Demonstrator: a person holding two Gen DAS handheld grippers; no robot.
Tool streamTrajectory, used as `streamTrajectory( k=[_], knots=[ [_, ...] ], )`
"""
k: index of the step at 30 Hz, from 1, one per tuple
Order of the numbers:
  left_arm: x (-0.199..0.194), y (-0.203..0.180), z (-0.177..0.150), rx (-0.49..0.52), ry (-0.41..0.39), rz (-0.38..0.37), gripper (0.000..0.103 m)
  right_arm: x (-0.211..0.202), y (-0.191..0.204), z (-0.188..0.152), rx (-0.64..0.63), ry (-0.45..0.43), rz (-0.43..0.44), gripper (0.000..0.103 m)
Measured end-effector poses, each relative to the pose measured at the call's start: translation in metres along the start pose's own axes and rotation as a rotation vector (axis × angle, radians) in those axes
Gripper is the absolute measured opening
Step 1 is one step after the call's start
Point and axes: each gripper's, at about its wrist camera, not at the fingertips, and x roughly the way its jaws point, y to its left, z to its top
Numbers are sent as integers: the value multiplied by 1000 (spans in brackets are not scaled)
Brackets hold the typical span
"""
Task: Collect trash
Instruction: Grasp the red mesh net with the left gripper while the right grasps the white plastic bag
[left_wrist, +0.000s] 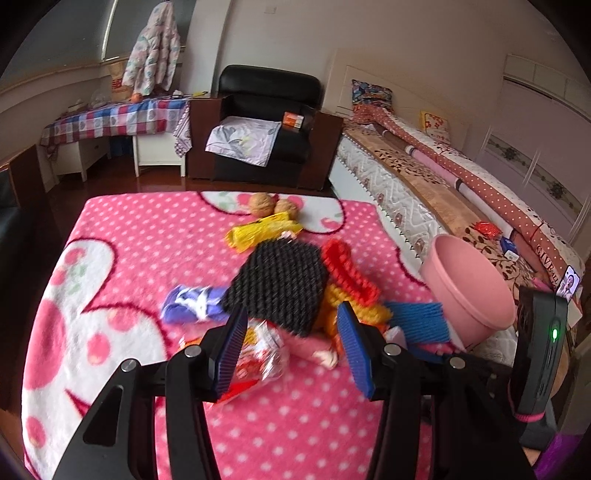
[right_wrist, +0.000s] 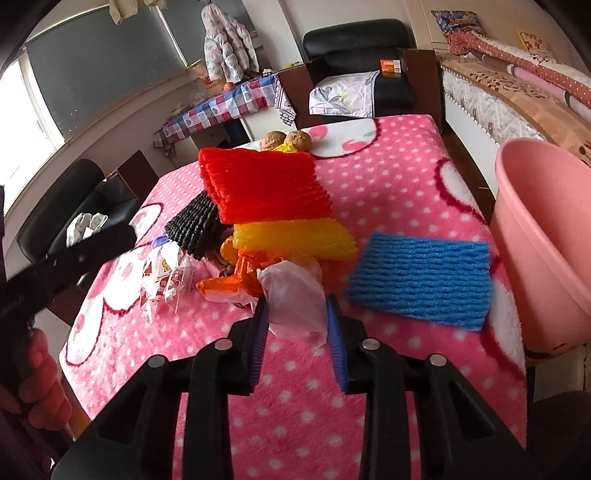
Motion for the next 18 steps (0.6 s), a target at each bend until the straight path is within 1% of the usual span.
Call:
streamTrajectory(
  k=[4, 8, 12, 16, 17, 18],
  knots=[
    [13, -10, 13, 12, 5, -23, 50, -2, -1, -2, 2, -8, 8, 31],
    [30, -18, 24, 28, 19, -22, 50, -2, -5, -3, 19, -7, 23, 31],
    [47, -23, 31, 17, 42, -33, 50, -1, -7, -4, 29, -2, 33, 31],
    [62, -29, 35, 22, 55, -22, 50, -1, -8, -4, 30, 1, 31, 30],
    [65, -29, 35, 24, 57, -22, 49, -1, -8, -4, 29, 2, 30, 30],
    [68, -30, 35, 27, 61, -21, 44, -1, -7, -5, 27, 2, 29, 30]
  ],
)
